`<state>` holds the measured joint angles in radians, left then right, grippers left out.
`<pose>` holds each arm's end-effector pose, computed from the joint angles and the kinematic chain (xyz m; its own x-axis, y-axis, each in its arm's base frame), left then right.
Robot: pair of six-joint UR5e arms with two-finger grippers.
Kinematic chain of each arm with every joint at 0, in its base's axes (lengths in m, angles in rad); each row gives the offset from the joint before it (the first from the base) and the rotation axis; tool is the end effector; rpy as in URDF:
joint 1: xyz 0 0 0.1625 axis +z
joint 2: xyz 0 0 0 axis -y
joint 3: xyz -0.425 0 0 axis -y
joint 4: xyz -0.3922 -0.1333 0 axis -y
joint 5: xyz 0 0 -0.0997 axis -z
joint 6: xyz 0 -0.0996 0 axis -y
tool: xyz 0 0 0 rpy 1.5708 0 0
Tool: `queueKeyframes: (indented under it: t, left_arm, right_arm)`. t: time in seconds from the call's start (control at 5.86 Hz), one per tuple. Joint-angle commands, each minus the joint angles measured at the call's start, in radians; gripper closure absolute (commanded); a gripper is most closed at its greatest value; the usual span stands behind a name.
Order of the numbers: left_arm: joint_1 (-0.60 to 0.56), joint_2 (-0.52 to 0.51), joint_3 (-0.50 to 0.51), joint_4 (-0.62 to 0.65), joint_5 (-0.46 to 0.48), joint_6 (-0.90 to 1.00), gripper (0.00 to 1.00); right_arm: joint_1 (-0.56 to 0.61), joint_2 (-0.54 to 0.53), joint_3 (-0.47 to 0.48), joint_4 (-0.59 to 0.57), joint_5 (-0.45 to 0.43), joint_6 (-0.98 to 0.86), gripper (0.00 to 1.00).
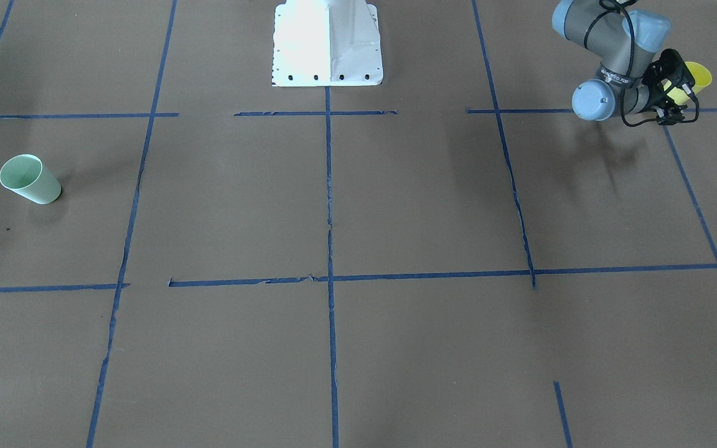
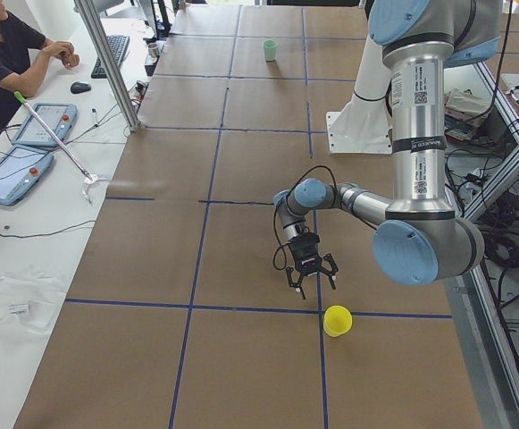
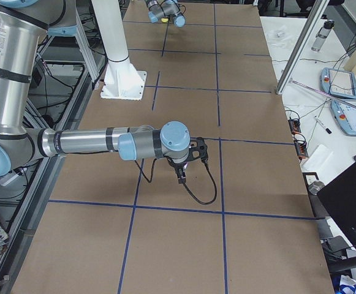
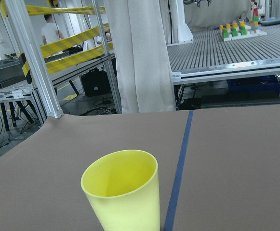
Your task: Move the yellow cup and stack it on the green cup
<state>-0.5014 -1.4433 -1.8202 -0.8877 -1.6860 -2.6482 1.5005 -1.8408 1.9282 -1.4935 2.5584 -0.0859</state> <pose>0.2633 -0.2833 0.6732 -0.1161 -0.9340 0.3378 0.9054 0.0402 0.4226 0.0230 -0.3873 0.5756 0.5318 -0.2590 0.8063 0.1153 0.9654 0.2340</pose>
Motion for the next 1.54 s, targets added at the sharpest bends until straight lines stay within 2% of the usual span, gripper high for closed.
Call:
queueKeyframes:
  t: [0.0,0.51,1.36]
  left_arm:
    - [0.0,0.006,0.019,0.006,-0.001,-0.002,0.0]
    - [0.004,-0.034,0.116,0.003,-0.004,-0.003,0.0]
    - [0.003,-0.028,0.119,0.006,-0.024,-0.047,0.0]
  right_arm:
    - [-0.003,0.0,0.002,0.001,0.0,-0.002,0.0]
    - [-0.008,0.005,0.003,0.016,0.0,0.0,0.0]
    - [-0.008,0.005,0.003,0.016,0.002,-0.002,0.0]
